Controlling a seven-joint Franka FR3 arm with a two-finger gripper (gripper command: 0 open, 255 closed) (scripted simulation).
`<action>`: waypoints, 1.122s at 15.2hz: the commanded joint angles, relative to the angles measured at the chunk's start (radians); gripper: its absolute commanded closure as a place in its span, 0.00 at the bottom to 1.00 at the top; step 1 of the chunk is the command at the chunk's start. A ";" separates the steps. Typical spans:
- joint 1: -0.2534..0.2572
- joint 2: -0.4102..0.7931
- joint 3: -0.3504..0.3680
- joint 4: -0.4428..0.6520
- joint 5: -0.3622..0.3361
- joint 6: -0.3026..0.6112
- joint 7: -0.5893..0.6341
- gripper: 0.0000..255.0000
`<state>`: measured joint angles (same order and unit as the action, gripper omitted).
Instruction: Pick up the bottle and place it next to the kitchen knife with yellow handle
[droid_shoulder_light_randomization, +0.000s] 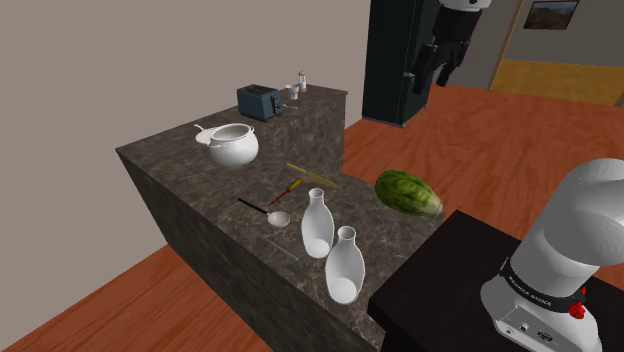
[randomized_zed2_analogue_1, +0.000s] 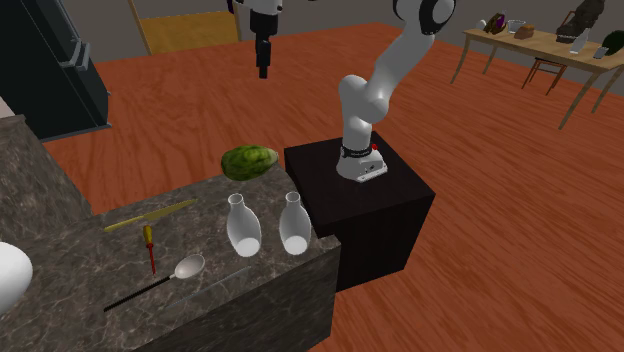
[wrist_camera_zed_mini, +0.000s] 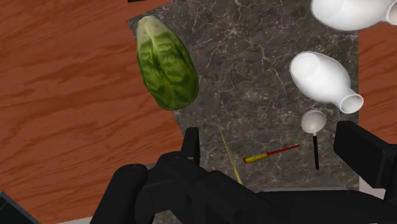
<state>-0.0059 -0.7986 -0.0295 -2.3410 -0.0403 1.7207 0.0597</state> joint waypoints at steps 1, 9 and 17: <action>0.000 0.000 0.000 0.000 0.000 0.000 0.000 0.00; 0.053 0.006 0.129 -0.174 0.076 0.143 0.134 0.00; 0.120 0.097 0.272 -0.283 0.161 0.314 0.273 0.00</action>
<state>0.1062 -0.7168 0.2252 -2.6140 0.1108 2.0115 0.3159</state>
